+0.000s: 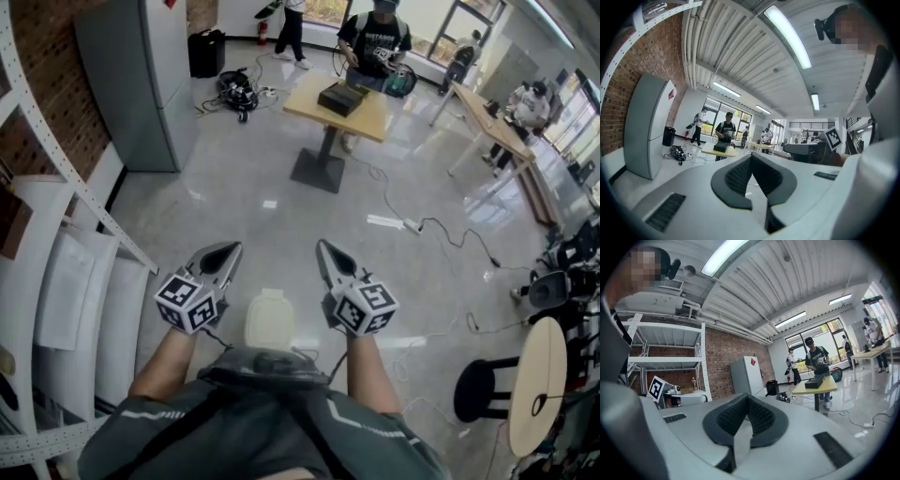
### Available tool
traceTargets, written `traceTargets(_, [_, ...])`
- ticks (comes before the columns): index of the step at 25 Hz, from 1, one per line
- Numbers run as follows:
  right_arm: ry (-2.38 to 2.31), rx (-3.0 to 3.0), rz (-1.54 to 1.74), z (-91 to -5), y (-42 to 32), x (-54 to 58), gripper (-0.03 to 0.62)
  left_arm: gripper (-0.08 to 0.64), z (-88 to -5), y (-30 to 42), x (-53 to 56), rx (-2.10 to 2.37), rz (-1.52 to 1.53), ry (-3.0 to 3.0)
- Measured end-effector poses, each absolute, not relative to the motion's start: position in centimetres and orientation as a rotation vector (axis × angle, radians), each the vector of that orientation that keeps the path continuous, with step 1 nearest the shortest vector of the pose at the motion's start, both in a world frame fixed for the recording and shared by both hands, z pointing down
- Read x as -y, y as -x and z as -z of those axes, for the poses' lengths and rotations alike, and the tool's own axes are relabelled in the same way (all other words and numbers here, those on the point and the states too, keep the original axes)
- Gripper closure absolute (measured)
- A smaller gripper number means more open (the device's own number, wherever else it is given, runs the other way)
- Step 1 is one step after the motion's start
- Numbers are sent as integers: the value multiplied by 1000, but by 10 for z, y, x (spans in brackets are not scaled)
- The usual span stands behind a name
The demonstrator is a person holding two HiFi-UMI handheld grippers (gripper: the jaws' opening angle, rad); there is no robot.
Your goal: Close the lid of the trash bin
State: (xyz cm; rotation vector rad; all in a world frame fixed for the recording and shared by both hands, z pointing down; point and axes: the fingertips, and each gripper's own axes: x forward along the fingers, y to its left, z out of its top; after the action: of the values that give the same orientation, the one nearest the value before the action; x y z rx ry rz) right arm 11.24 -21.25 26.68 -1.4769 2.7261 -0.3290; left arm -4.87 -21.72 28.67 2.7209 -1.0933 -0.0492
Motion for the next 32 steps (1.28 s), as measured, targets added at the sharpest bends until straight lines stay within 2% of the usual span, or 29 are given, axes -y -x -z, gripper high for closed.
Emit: traceTargets(32, [1501,-2774,261,-259,-100,216,591,561,-274,42,220,1077,63,-2756])
